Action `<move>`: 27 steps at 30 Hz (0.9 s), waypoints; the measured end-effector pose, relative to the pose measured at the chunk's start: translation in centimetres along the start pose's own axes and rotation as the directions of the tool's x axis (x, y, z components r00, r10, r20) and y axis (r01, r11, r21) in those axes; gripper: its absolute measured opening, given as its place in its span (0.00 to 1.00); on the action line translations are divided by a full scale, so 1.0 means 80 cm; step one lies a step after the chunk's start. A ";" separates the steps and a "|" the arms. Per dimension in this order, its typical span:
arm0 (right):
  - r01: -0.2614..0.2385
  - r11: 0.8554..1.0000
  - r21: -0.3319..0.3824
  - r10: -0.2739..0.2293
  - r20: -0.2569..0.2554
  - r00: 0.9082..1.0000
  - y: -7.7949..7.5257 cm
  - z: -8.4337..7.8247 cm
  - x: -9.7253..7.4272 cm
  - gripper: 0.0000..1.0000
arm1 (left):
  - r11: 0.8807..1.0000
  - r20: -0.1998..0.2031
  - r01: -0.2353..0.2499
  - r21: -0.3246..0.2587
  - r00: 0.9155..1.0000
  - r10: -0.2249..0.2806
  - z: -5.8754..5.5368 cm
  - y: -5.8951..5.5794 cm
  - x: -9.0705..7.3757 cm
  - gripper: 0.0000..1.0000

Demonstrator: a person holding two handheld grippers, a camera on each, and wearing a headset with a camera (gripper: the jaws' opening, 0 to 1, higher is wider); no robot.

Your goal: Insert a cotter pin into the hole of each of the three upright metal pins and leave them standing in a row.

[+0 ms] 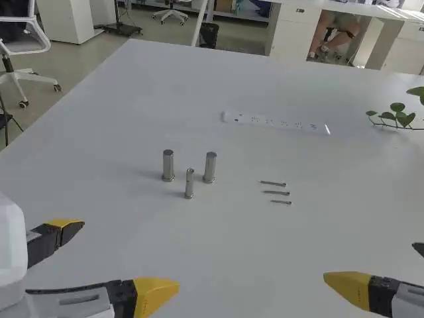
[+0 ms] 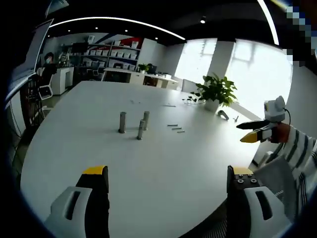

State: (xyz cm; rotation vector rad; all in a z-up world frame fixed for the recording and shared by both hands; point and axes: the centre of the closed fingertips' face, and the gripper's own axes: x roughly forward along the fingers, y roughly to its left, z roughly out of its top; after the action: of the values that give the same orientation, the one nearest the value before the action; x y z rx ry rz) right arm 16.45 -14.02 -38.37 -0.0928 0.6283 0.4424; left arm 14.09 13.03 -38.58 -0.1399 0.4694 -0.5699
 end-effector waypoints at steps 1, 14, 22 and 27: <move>0.003 1.000 0.000 -0.003 -0.001 1.000 -0.001 0.000 -0.001 0.93 | 1.000 -0.002 0.002 0.001 1.000 -0.002 -0.001 0.000 0.000 0.99; 0.018 1.000 -0.011 -0.019 -0.022 1.000 -0.010 -0.008 -0.012 0.92 | 0.999 0.016 -0.032 0.019 0.999 0.032 0.008 0.006 -0.008 0.99; 0.026 1.000 0.015 -0.026 -0.014 1.000 -0.008 -0.018 -0.007 0.91 | 0.999 0.003 -0.024 0.024 1.000 0.024 0.004 0.006 -0.010 0.99; 0.030 1.000 -0.001 -0.030 -0.030 0.999 -0.011 -0.024 -0.006 0.91 | 0.998 -0.003 -0.034 0.050 0.999 0.034 0.003 0.007 -0.008 0.99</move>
State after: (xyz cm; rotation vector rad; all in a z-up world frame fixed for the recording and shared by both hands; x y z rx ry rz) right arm 15.41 -15.38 -39.72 -0.1090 0.6554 0.4127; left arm 14.00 13.84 -38.28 -0.0829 0.4600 -0.5483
